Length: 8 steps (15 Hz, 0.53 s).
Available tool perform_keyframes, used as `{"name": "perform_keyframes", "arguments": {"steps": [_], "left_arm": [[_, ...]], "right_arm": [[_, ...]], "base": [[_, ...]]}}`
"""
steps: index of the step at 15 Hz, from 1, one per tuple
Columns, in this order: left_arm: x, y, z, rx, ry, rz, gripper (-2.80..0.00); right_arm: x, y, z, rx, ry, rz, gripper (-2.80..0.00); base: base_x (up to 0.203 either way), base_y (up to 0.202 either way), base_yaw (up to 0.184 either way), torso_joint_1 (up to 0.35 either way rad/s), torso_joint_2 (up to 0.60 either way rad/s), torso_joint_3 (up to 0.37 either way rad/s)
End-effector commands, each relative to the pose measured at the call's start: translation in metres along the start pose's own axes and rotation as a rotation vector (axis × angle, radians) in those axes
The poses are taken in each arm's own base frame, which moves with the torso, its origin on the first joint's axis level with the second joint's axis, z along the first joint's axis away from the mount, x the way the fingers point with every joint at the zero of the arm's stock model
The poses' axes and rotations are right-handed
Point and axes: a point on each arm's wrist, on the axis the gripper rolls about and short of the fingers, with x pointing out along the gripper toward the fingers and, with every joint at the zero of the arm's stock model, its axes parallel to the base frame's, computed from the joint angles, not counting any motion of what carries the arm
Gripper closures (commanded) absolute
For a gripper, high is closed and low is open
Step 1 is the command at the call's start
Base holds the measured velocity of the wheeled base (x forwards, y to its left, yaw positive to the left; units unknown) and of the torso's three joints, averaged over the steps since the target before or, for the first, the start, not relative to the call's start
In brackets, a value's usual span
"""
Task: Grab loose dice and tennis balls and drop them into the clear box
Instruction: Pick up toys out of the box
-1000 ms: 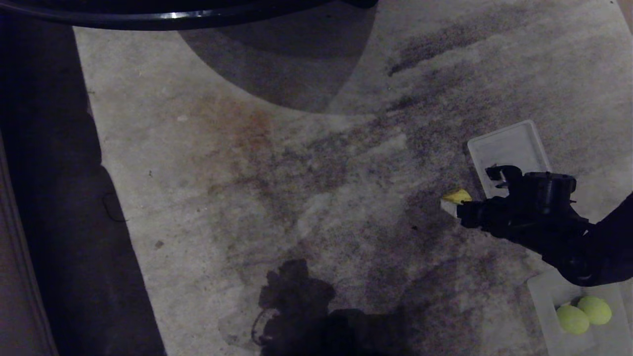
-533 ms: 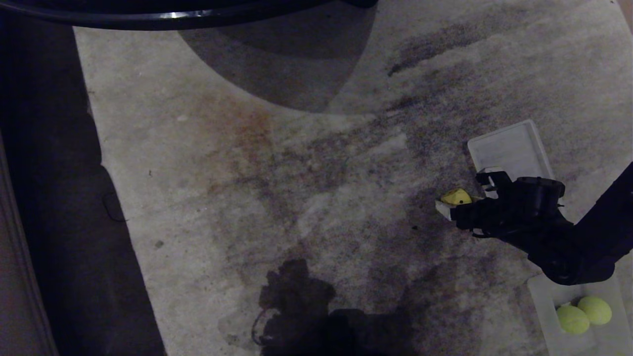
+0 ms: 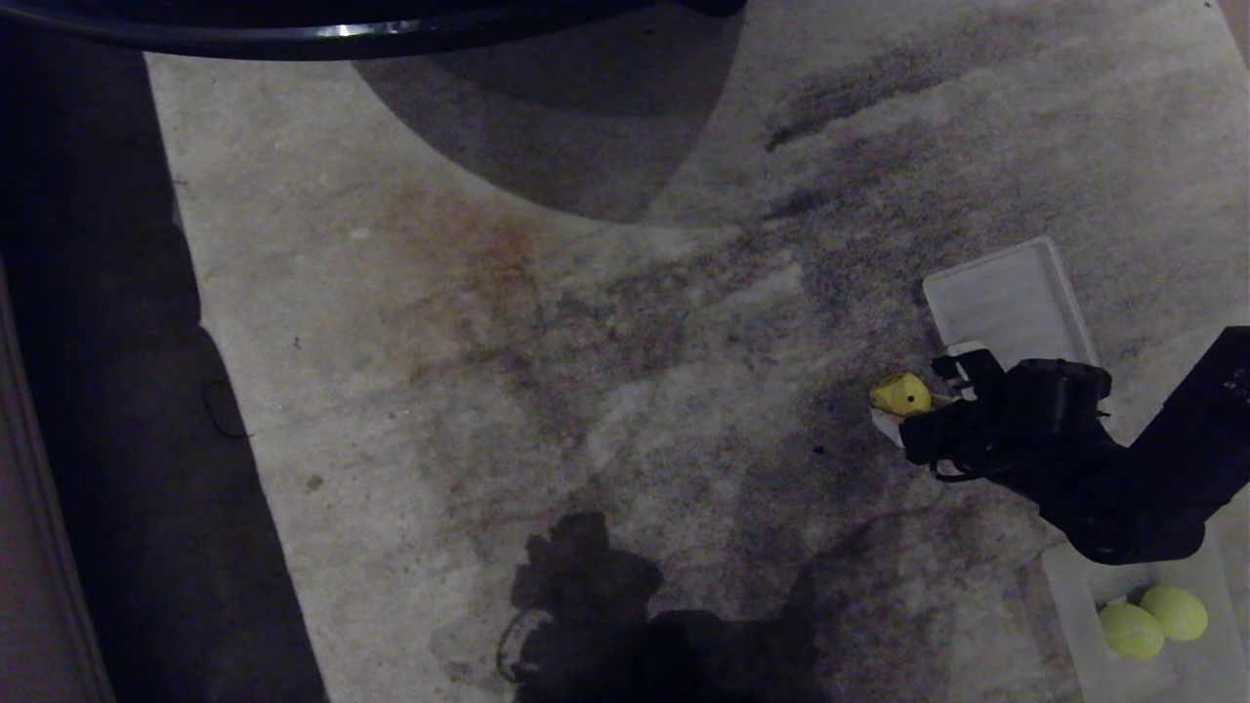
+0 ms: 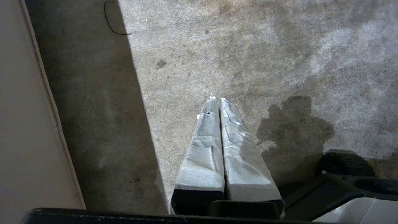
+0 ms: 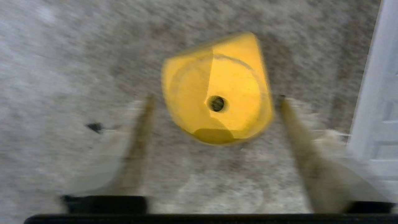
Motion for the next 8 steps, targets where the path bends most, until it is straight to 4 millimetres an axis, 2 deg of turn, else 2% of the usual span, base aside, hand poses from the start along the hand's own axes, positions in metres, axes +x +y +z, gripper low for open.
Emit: {"name": "perform_keyframes", "arguments": {"steps": [1,4,6,8], "left_arm": [[0.0,0.0,0.0,0.0,0.003,0.001,0.0],[0.0,0.0,0.0,0.0,0.003,0.001,0.0],[0.0,0.0,0.0,0.0,0.003,0.001,0.0],[0.0,0.0,0.0,0.0,0.003,0.001,0.0]], "right_arm": [[0.003,-0.001,-0.005,-0.023,0.008,-0.003,0.0],[-0.008,-0.005,0.002,-0.022,0.001,-0.024,0.0],[-0.033,-0.007,0.014,-0.013,0.0,-0.037,0.0],[-0.069,-0.009,0.031,-0.009,-0.004,-0.05,0.0]], "base": [[0.0,0.0,0.0,0.0,0.0,0.0],[0.0,0.0,0.0,0.0,0.0,0.0],[0.0,0.0,0.0,0.0,0.0,0.0],[0.0,0.0,0.0,0.0,0.0,0.0]]}}
